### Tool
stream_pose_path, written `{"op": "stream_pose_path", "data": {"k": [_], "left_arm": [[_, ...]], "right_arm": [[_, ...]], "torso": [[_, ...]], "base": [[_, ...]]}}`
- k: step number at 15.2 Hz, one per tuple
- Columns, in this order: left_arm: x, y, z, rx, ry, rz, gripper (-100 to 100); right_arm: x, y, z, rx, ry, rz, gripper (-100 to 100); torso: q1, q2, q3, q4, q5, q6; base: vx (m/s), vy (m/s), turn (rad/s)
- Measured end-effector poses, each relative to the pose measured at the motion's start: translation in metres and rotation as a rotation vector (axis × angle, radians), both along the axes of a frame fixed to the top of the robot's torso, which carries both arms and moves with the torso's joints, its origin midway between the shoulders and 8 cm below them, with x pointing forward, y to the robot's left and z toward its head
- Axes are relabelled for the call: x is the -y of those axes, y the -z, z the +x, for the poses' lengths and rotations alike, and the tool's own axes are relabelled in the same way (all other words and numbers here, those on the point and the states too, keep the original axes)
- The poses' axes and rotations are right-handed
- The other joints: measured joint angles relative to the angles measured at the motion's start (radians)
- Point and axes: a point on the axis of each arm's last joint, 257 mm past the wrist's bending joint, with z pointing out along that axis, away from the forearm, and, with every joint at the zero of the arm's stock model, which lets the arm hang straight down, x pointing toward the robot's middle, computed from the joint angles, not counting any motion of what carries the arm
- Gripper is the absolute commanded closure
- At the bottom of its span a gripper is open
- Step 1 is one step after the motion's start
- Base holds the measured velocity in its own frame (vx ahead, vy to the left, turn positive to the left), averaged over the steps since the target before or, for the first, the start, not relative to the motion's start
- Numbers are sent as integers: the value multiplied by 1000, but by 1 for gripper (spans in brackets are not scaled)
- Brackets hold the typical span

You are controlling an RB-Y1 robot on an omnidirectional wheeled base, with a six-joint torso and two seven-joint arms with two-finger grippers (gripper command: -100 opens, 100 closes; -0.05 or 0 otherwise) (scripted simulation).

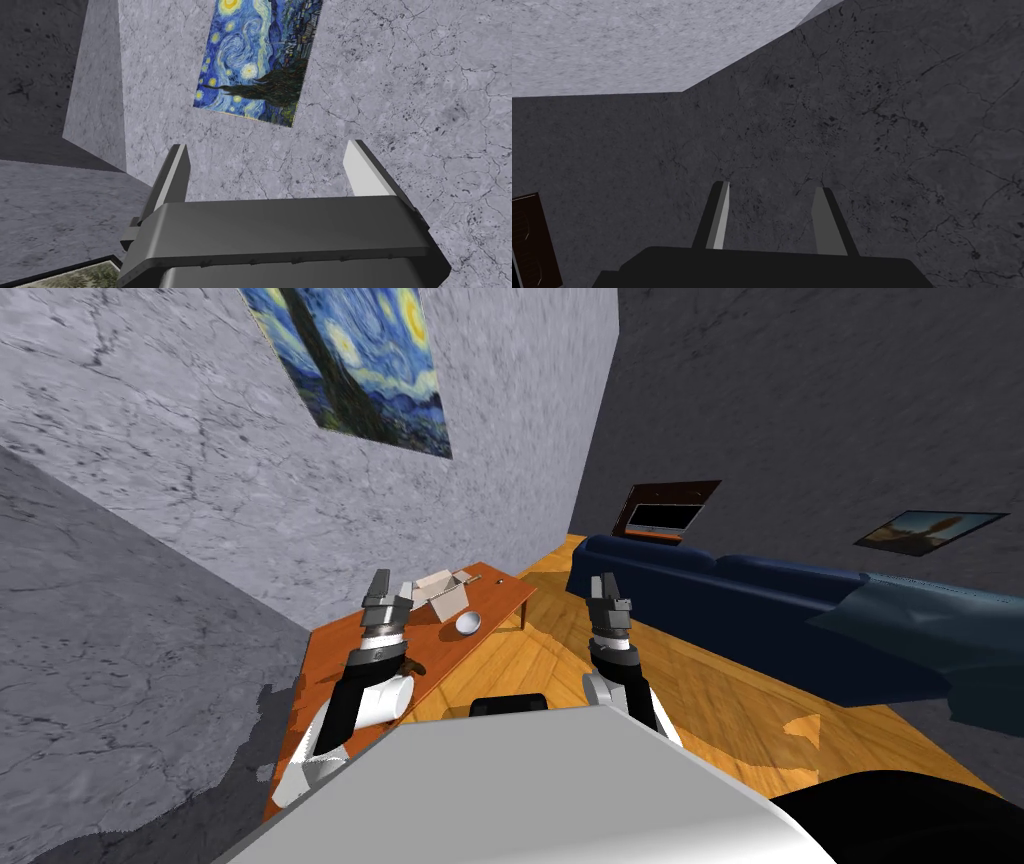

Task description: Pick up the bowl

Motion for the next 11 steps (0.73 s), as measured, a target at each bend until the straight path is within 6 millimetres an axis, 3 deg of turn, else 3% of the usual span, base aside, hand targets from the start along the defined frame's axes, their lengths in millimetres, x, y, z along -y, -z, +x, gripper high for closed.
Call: {"op": "stream_pose_path", "data": {"k": [11], "left_arm": [[-37, 64, 37, -243, -59, -42, -100]], "right_arm": [[0, 0, 0, 0, 0, 0, 0]], "torso": [[0, 0, 0, 0, 0, 0]], "base": [[18, 7, -99]]}}
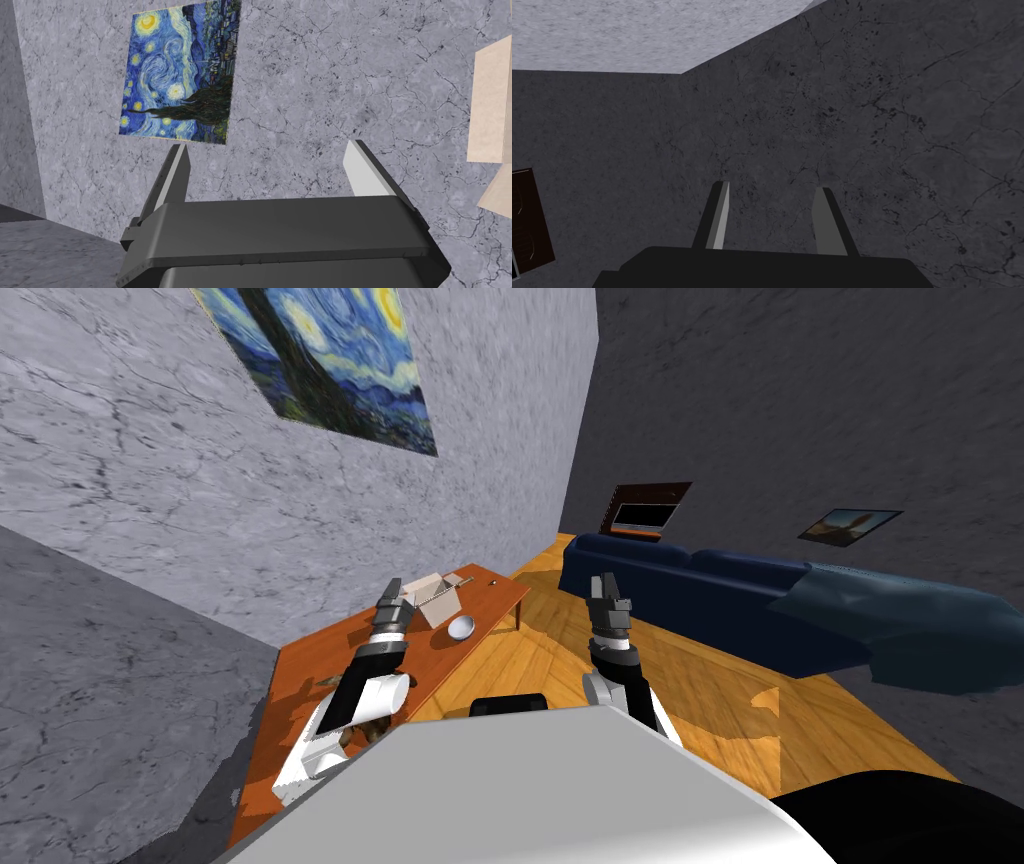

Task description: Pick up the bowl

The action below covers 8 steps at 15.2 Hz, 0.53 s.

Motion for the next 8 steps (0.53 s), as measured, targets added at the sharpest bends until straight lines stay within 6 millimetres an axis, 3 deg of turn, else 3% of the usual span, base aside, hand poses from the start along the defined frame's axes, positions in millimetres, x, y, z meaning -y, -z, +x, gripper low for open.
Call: {"op": "stream_pose_path", "data": {"k": [8], "left_arm": [[-28, 54, 13, -186, -54, -48, -100]], "right_arm": [[0, 0, 0, 0, 0, 0, 0]], "torso": [[0, 0, 0, 0, 0, 0]], "base": [[19, 9, -102]]}}
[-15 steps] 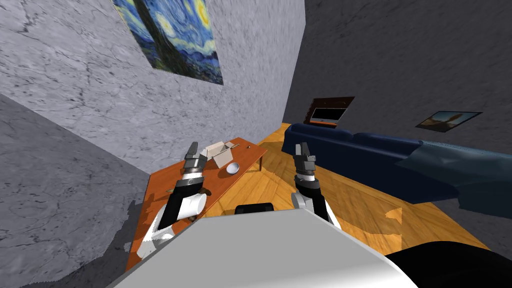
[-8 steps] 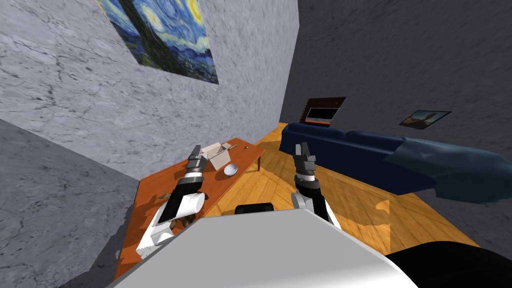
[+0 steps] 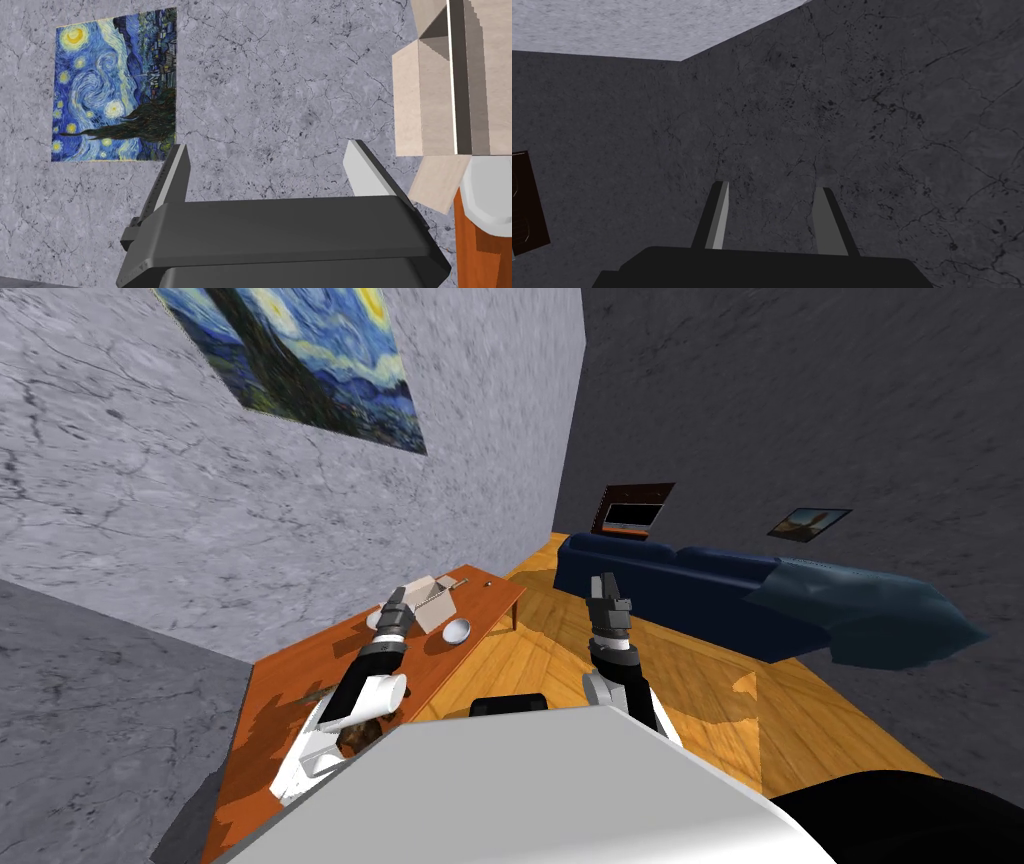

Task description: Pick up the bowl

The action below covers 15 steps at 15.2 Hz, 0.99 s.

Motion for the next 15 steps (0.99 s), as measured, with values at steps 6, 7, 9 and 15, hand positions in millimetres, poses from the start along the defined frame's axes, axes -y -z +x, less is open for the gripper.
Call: {"op": "stream_pose_path", "data": {"k": [6, 7, 9, 15], "left_arm": [[-22, 39, 6, -127, -40, -41, -100], [-26, 45, 6, -147, -49, -48, -100], [-34, 57, 6, -191, -63, -63, -100], [-56, 103, 1, -326, -114, -119, -100]], "right_arm": [[0, 0, 0, 0, 0, 0, 0], [0, 0, 0, 0, 0, 0, 0], [0, 0, 0, 0, 0, 0, 0], [0, 0, 0, 0, 0, 0, 0]], "torso": [[0, 0, 0, 0, 0, 0], [-1, 0, 0, 0, 0, 0], [0, 0, 0, 0, 0, 0], [0, 0, 0, 0, 0, 0]], "base": [[16, 8, -89], [16, 8, -142], [16, 10, -85], [18, 12, -89]]}}
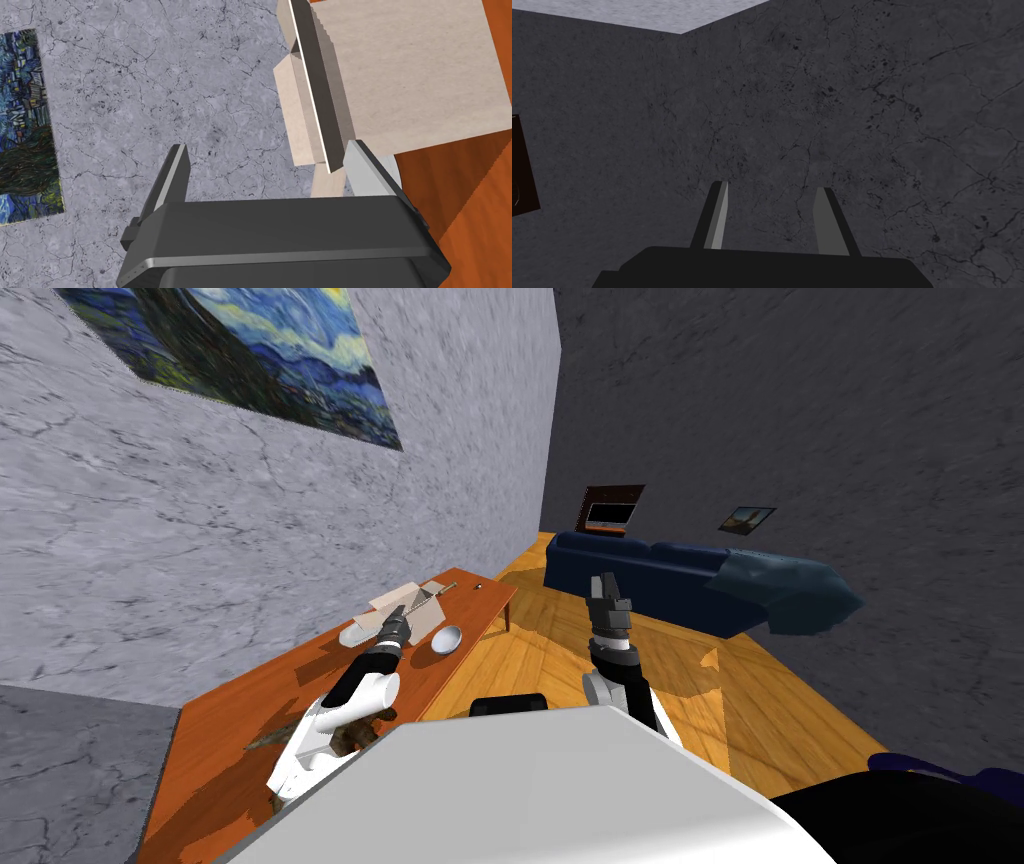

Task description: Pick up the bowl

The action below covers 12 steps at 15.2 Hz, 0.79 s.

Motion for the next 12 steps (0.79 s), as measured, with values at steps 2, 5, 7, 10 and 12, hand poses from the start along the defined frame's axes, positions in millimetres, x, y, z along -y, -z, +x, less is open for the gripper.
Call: {"op": "stream_pose_path", "data": {"k": [2, 5, 7, 10, 12], "left_arm": [[-6, 11, -2, -35, -13, -15, -100], [-12, 28, -5, -91, -32, -39, -100], [-19, 41, -9, -132, -51, -60, -100], [-28, 62, -16, -192, -78, -92, -100], [-31, 69, -21, -225, -87, -107, -100]], "right_arm": [[0, 0, 0, 0, 0, 0, 0], [0, 0, 0, 0, 0, 0, 0], [0, 0, 0, 0, 0, 0, 0], [0, 0, 0, 0, 0, 0, 0], [0, 0, 0, 0, 0, 0, 0]], "torso": [[0, 0, 0, 0, 0, 0], [0, 0, 0, 0, 0, 0], [0, 0, 0, 0, 0, 0], [0, 0, 0, 0, 0, 0], [0, 0, 0, 0, 0, 0]], "base": [[16, 8, -129], [13, 8, -69], [16, 11, -101], [19, 16, -106], [11, 8, -56]]}}
